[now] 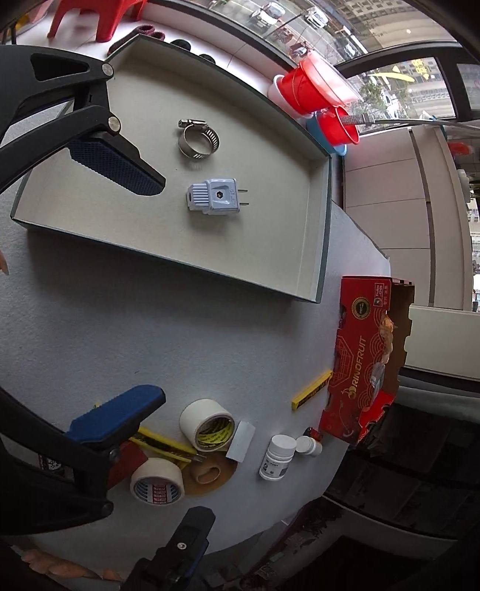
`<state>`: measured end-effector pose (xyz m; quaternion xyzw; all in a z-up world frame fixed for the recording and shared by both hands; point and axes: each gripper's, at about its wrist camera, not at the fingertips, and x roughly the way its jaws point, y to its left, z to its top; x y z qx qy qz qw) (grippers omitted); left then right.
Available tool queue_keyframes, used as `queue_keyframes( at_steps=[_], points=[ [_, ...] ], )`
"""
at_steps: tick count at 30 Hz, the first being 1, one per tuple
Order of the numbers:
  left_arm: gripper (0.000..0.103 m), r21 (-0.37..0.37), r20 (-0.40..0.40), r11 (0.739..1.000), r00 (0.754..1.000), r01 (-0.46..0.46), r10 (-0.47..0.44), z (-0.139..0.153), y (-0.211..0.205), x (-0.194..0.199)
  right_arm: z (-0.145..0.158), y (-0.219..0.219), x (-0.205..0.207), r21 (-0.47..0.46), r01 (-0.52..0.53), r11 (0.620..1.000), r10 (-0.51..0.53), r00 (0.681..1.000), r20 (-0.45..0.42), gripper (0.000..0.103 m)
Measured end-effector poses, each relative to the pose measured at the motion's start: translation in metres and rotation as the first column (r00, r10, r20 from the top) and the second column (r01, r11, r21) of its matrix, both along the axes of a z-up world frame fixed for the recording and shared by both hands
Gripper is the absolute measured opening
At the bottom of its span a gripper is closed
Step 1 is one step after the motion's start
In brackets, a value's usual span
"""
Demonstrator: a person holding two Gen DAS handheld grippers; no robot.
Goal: Organize rigid objects
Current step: 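Move the left tool to the yellow box cutter while the right tool approaches the white tape roll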
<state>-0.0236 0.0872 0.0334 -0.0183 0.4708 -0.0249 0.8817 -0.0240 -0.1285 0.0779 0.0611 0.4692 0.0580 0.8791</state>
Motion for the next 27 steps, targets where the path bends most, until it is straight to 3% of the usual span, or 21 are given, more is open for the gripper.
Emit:
queue_keyframes(
  at_steps=[3, 7, 12, 15, 20, 23, 27],
  points=[
    [0.103, 0.070, -0.010, 0.993, 0.995, 0.096, -0.096, -0.008, -0.037, -0.002, -0.018, -0.029, -0.015, 0.000, 0.074, 0.997, -0.074, 0.996, -0.044, 0.090],
    [0.103, 0.132, -0.026, 0.978, 0.986, 0.164, -0.162, -0.019, -0.068, 0.000, -0.033, -0.046, -0.027, 0.024, 0.097, 0.995, -0.095, 0.992, -0.083, 0.090],
    [0.103, 0.091, -0.048, 0.971, 0.975, 0.221, -0.217, -0.022, -0.086, 0.013, -0.033, -0.050, -0.030, 0.047, 0.105, 0.993, -0.102, 0.993, -0.067, 0.090],
    [0.103, 0.054, -0.101, 0.960, 0.958, 0.276, -0.270, -0.032, -0.099, 0.024, -0.034, -0.058, -0.031, 0.074, 0.121, 0.990, -0.115, 0.991, -0.070, 0.090],
    [0.103, 0.063, -0.150, 0.967, 0.961, 0.245, -0.234, -0.046, -0.103, 0.041, -0.037, -0.063, -0.036, 0.083, 0.121, 0.989, -0.115, 0.990, -0.079, 0.090],
    [0.103, 0.140, -0.167, 0.975, 0.975, 0.171, -0.147, -0.053, -0.090, 0.045, -0.038, -0.059, -0.034, 0.073, 0.105, 0.992, -0.099, 0.992, -0.079, 0.090],
    [0.103, 0.096, -0.168, 0.988, 0.980, 0.124, -0.107, -0.054, -0.068, 0.043, -0.040, -0.046, -0.027, 0.060, 0.055, 0.997, -0.050, 0.996, -0.079, 0.090]
  ],
)
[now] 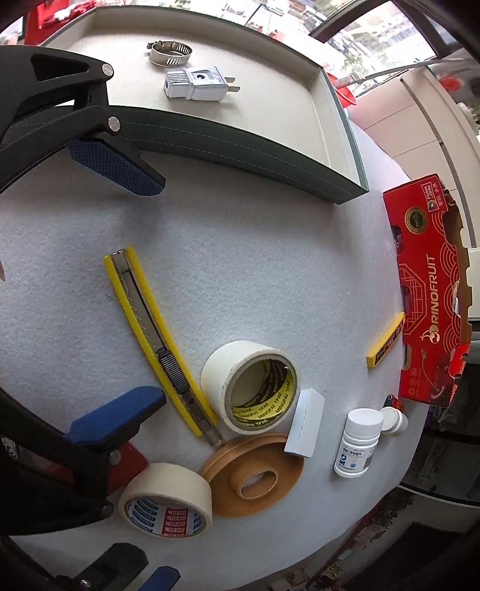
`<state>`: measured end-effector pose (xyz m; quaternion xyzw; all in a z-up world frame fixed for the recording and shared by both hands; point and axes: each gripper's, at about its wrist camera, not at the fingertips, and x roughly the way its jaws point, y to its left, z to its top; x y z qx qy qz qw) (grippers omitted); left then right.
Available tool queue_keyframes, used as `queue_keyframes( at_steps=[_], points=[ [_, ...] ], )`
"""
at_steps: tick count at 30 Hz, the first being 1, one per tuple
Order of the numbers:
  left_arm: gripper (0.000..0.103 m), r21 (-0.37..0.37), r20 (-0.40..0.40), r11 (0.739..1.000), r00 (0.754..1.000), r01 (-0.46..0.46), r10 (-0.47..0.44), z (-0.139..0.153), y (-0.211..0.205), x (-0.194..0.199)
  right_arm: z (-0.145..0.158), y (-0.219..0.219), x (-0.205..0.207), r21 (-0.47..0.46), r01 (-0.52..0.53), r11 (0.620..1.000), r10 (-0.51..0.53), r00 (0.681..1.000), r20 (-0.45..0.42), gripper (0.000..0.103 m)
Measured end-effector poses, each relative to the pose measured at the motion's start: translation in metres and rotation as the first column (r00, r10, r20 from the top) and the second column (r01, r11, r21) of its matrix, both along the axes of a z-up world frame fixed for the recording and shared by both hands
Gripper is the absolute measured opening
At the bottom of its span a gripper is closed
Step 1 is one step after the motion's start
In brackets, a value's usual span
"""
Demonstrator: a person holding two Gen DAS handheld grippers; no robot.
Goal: Organize rigid objects
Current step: 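Move the left tool to the yellow box cutter while the right tool approaches the white tape roll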
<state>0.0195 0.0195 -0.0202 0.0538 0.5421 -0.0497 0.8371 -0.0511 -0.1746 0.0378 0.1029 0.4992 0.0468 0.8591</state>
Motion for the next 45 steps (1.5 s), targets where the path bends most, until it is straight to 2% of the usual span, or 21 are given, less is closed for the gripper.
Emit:
queue_keyframes(
  at_steps=[5, 7, 10, 13, 18, 21, 24, 26, 28, 30, 33, 36, 38, 42, 45],
  points=[
    [0.103, 0.038, 0.022, 0.998, 0.998, 0.051, -0.051, 0.003, -0.009, -0.003, -0.006, 0.025, 0.011, -0.039, -0.089, 0.995, 0.089, 0.996, -0.003, 0.090],
    [0.103, 0.045, 0.033, 0.998, 0.999, 0.041, -0.043, 0.003, -0.010, -0.001, -0.009, 0.032, 0.016, -0.085, -0.098, 0.992, 0.098, 0.995, -0.007, 0.090],
    [0.103, -0.002, 0.016, 1.000, 0.999, 0.031, -0.031, 0.002, -0.004, 0.004, -0.014, 0.029, 0.025, -0.076, -0.104, 0.992, 0.102, 0.994, -0.026, 0.090],
    [0.103, -0.026, 0.014, 0.998, 0.998, 0.057, -0.057, 0.001, 0.001, 0.007, -0.019, 0.025, 0.032, -0.049, -0.123, 0.991, 0.120, 0.991, -0.059, 0.090],
    [0.103, -0.049, 0.005, 0.996, 0.998, 0.070, -0.070, 0.001, 0.005, 0.009, -0.026, 0.032, 0.032, -0.035, -0.209, 0.977, 0.205, 0.975, -0.091, 0.090],
    [0.103, -0.051, 0.005, 0.990, 0.992, 0.128, -0.128, 0.002, -0.002, 0.001, -0.031, 0.028, 0.033, -0.089, -0.169, 0.982, 0.160, 0.982, -0.099, 0.087],
    [0.103, -0.059, 0.022, 0.974, 0.976, 0.218, -0.217, 0.002, -0.016, -0.011, -0.028, 0.009, 0.029, -0.099, -0.073, 0.992, 0.064, 0.994, -0.085, 0.082],
    [0.103, -0.066, 0.029, 0.957, 0.959, 0.282, -0.280, 0.003, -0.025, -0.023, -0.025, -0.006, 0.023, -0.160, -0.024, 0.987, 0.013, 0.998, -0.068, 0.082],
    [0.102, -0.127, 0.038, 0.925, 0.934, 0.358, -0.356, 0.007, -0.033, -0.036, -0.026, -0.026, 0.018, -0.219, 0.029, 0.975, -0.045, 0.997, -0.068, 0.082],
    [0.103, -0.190, 0.055, 0.905, 0.925, 0.380, -0.376, 0.016, -0.033, -0.045, -0.027, -0.046, 0.012, -0.227, 0.070, 0.971, -0.090, 0.993, -0.078, 0.082],
    [0.103, -0.161, 0.101, 0.942, 0.954, 0.294, -0.281, 0.027, -0.026, -0.039, -0.025, -0.066, 0.003, -0.137, 0.093, 0.986, -0.102, 0.993, -0.062, 0.082],
    [0.103, -0.175, 0.079, 0.958, 0.974, 0.225, -0.214, 0.028, -0.023, -0.025, -0.023, -0.067, 0.001, -0.116, 0.081, 0.990, -0.087, 0.995, -0.048, 0.082],
    [0.103, -0.178, 0.050, 0.959, 0.975, 0.221, -0.215, 0.023, -0.029, -0.018, -0.023, -0.060, 0.003, -0.115, 0.065, 0.991, -0.070, 0.997, -0.037, 0.082],
    [0.103, -0.134, 0.023, 0.961, 0.971, 0.240, -0.239, 0.009, -0.038, -0.017, -0.025, -0.048, 0.012, -0.135, 0.034, 0.990, -0.038, 0.999, -0.030, 0.082],
    [0.103, -0.120, 0.030, 0.963, 0.971, 0.240, -0.238, 0.005, -0.046, -0.017, -0.032, -0.044, 0.021, -0.130, 0.026, 0.991, -0.032, 0.999, -0.043, 0.082]
  ],
)
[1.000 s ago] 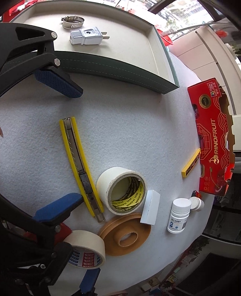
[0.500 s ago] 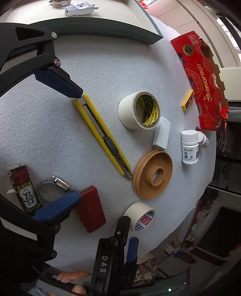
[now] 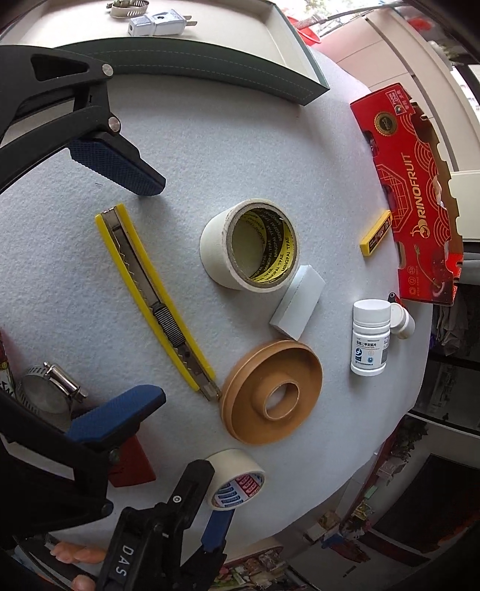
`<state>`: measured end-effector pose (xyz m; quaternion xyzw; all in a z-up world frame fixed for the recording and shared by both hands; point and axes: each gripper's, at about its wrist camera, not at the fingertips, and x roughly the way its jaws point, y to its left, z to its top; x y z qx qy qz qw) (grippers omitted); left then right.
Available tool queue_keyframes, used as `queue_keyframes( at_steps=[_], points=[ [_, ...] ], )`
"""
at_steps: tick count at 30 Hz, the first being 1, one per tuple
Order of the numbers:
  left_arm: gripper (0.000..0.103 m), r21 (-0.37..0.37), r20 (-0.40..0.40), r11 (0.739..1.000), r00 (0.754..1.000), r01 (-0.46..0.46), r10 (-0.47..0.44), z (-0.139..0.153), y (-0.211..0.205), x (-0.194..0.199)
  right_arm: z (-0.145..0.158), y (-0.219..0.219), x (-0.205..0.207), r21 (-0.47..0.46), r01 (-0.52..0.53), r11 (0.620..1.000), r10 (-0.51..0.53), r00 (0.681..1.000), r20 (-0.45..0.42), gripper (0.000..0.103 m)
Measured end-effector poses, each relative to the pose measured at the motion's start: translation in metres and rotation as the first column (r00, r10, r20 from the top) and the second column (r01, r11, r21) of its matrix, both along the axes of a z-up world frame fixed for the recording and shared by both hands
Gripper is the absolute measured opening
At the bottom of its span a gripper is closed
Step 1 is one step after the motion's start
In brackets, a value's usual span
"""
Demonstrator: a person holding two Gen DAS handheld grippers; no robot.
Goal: Organize rigid objects
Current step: 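Move the left tool to the yellow box cutter while the right tool approaches the white tape roll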
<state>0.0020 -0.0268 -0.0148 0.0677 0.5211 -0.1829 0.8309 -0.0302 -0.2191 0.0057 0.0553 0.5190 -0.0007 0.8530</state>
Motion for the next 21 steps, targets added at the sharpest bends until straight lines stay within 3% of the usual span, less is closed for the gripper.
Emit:
queue_keyframes(
  at_steps=[4, 12, 14, 16, 18, 21],
  points=[
    [0.103, 0.062, 0.031, 0.998, 0.999, -0.018, 0.016, -0.004, -0.007, 0.000, -0.003, 0.001, 0.002, 0.000, 0.007, 1.000, -0.007, 1.000, 0.002, 0.083],
    [0.103, 0.059, 0.035, 0.998, 0.999, -0.003, 0.001, -0.004, -0.007, -0.001, -0.007, 0.006, 0.001, -0.017, -0.033, 0.999, 0.034, 0.999, 0.008, 0.090],
    [0.103, 0.053, 0.026, 0.998, 0.999, 0.034, -0.035, -0.003, -0.008, -0.005, -0.009, 0.010, 0.000, -0.050, -0.047, 0.998, 0.048, 0.999, 0.004, 0.093],
    [0.102, 0.035, 0.019, 0.996, 0.996, 0.085, -0.086, -0.002, -0.011, -0.012, -0.014, 0.013, -0.001, -0.085, -0.051, 0.995, 0.050, 0.999, -0.009, 0.102],
    [0.102, -0.006, 0.020, 0.989, 0.989, 0.147, -0.147, 0.000, -0.015, -0.021, -0.014, 0.012, -0.003, -0.080, -0.048, 0.996, 0.049, 0.999, 0.007, 0.102],
    [0.103, -0.089, 0.000, 0.954, 0.958, 0.287, -0.288, 0.003, -0.026, -0.038, -0.013, 0.012, -0.003, -0.077, -0.061, 0.995, 0.061, 0.998, 0.003, 0.102]
  ],
)
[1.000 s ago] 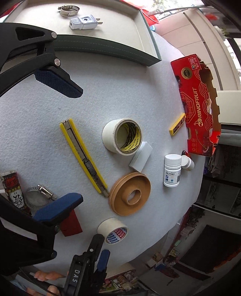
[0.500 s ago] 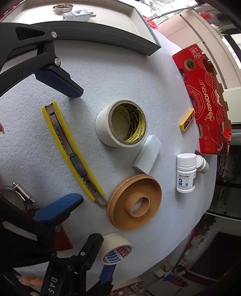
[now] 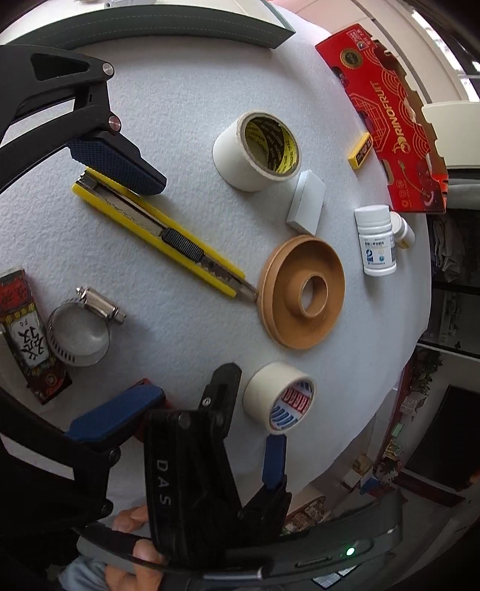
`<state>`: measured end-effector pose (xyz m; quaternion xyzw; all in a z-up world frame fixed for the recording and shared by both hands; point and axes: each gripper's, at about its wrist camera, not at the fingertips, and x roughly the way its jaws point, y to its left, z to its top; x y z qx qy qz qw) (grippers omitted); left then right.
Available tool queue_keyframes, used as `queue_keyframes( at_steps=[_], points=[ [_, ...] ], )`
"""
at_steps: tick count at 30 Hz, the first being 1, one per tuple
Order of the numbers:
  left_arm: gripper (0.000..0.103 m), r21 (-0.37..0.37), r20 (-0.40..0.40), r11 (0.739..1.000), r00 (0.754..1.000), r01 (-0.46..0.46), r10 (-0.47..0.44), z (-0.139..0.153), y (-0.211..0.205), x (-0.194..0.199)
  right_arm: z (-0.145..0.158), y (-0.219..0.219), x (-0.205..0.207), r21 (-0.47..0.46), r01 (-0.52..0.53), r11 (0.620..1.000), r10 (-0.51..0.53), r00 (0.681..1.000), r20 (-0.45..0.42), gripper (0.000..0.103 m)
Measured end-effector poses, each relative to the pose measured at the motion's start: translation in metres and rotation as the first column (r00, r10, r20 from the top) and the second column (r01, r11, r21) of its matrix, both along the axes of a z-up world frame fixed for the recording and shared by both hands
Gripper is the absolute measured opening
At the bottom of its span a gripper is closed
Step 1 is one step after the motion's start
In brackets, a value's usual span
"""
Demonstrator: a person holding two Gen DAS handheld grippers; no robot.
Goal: Organize rigid objects
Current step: 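Move the left tool to the yellow box cutter while the right tool approaches the white tape roll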
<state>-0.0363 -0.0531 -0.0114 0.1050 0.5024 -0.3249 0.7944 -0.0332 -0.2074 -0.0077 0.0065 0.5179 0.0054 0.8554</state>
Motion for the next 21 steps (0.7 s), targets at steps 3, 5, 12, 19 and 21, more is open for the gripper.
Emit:
queue_keyframes(
  at_steps=[3, 5, 12, 19, 21],
  points=[
    [0.103, 0.063, 0.058, 0.998, 0.998, 0.002, -0.005, 0.000, -0.013, -0.006, 0.000, -0.001, 0.002, 0.001, -0.013, 1.000, 0.013, 1.000, -0.010, 0.102],
    [0.103, 0.060, 0.071, 0.997, 0.996, -0.050, 0.045, 0.001, -0.013, 0.002, 0.001, -0.003, 0.003, 0.010, -0.008, 1.000, 0.008, 1.000, -0.012, 0.102],
    [0.103, 0.121, 0.094, 0.988, 0.992, -0.091, 0.080, -0.008, -0.021, 0.017, 0.003, -0.006, 0.009, 0.002, 0.000, 1.000, 0.000, 1.000, -0.015, 0.095],
    [0.100, 0.130, 0.074, 0.985, 0.992, -0.111, 0.102, -0.007, -0.017, 0.020, 0.011, -0.003, 0.010, -0.006, -0.019, 1.000, 0.019, 1.000, -0.008, 0.054],
    [0.091, 0.128, 0.077, 0.984, 0.991, -0.120, 0.111, -0.004, -0.013, 0.018, 0.012, -0.004, 0.008, 0.007, -0.009, 1.000, 0.009, 1.000, -0.011, 0.054]
  ],
)
